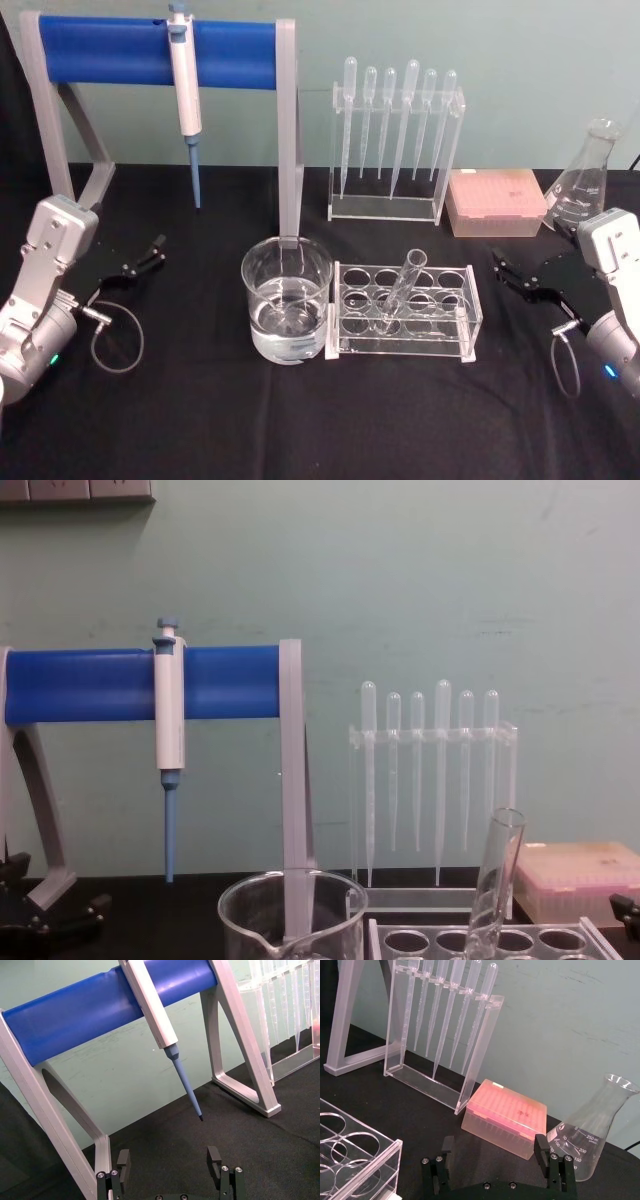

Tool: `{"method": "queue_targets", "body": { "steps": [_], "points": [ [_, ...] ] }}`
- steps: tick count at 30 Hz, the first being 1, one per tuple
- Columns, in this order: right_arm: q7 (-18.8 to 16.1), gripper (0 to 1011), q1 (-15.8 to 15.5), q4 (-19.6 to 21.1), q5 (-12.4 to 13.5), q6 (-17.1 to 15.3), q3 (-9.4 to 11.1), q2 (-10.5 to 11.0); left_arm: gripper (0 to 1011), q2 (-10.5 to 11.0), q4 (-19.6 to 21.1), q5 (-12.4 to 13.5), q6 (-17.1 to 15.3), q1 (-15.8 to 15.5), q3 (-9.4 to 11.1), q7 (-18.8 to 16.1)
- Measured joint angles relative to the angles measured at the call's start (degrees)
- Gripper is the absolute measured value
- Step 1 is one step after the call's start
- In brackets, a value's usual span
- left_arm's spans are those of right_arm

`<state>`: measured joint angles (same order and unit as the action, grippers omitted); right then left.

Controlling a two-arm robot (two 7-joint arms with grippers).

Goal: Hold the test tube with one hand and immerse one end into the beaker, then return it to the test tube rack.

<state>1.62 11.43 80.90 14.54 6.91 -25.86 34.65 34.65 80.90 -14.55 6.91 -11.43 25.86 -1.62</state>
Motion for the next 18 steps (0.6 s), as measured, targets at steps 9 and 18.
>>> {"method": "queue_targets", "body": {
  "steps": [9,18],
  "points": [
    [0.0,1000,0.0,0.0,0.0,0.0,0.0,0.0,1000,0.0,0.0,0.0,0.0,0.0,0.0,0.0],
    [0.0,1002,0.0,0.0,0.0,0.0,0.0,0.0,1000,0.0,0.0,0.0,0.0,0.0,0.0,0.0]
  ]
}}
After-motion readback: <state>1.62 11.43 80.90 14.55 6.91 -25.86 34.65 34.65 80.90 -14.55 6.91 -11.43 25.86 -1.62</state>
